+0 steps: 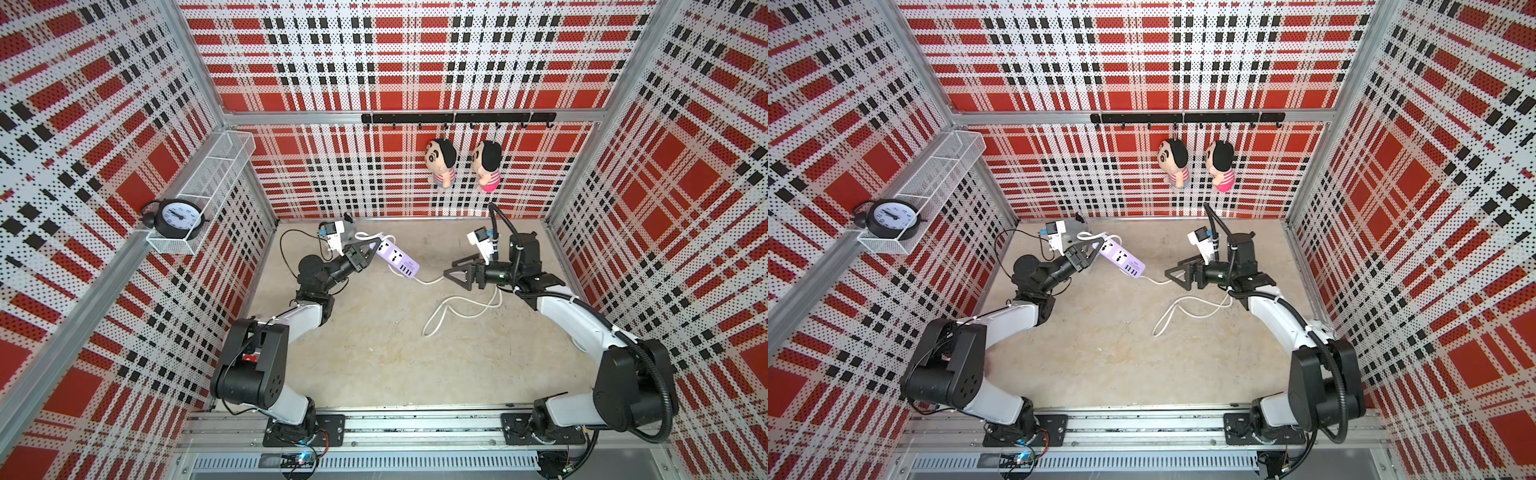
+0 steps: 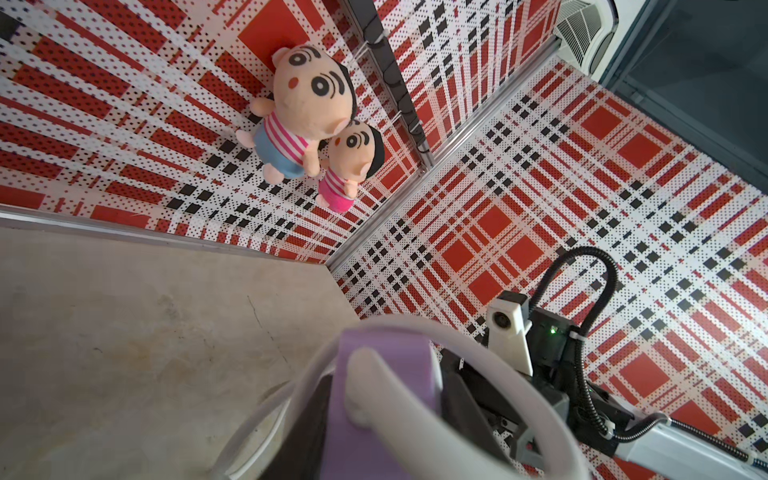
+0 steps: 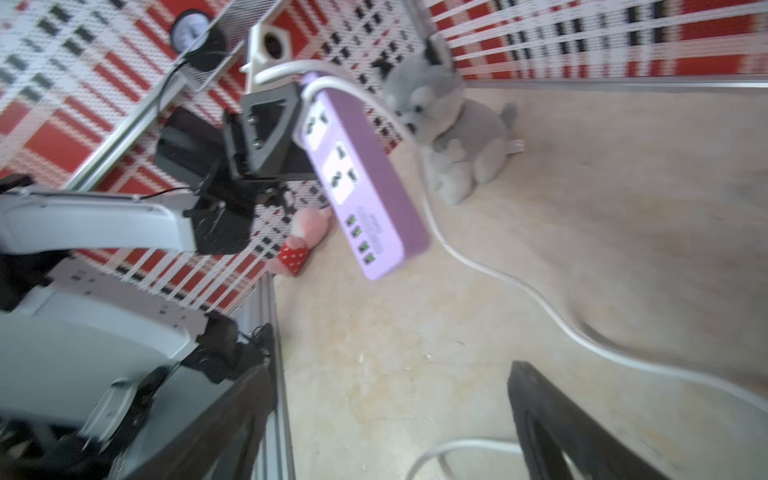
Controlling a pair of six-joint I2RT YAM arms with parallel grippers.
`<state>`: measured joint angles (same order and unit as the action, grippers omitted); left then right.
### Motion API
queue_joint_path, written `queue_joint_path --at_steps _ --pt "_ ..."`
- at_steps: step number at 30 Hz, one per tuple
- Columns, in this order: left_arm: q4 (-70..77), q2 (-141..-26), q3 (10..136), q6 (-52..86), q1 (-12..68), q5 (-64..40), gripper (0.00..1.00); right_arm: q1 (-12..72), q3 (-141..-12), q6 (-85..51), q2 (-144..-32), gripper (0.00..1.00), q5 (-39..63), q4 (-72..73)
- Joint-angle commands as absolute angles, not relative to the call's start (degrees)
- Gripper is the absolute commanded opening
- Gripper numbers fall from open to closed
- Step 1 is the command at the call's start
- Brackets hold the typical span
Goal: Unwrap the cord wrapped around the power strip
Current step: Unwrap the power cord from the power strip, then adjust the power strip.
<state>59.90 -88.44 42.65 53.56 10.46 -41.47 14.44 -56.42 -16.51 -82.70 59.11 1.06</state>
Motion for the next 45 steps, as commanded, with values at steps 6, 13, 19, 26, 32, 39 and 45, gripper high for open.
queue_joint_path --at_steps 6,13,19,26,32,39,45 --pt "51.0 -85.9 47.1 45.3 13.7 -49.3 0.0 16.9 -57.6 -20.9 -91.6 1.0 70.6 14.6" --pt "51.4 -84.7 48.0 46.7 15.8 -49.4 0.0 18.6 -58.0 -22.8 -95.6 0.99 72.1 20.5" --pt "66.2 -87.3 46.6 57.8 16.8 -50.6 0.0 20.9 -55.3 -42.8 -100.9 0.98 75.3 49.0" --pt "65.3 -88.3 45.7 56.2 17.3 -48.4 0.0 21.0 -56.4 -79.3 -111.2 0.44 77.3 94.0" --pt "63.3 -87.8 45.0 54.1 17.4 -45.7 0.19 21.2 -55.6 -78.5 -110.2 0.07 76.7 94.0" --pt "63.3 -86.2 44.5 53.9 17.3 -42.5 0.98 21.2 -54.0 -77.1 -109.1 0.0 77.2 94.0" --pt "64.2 -84.8 44.0 55.1 17.1 -42.1 0.94 21.2 -54.0 -76.9 -109.4 0.0 77.0 94.0"
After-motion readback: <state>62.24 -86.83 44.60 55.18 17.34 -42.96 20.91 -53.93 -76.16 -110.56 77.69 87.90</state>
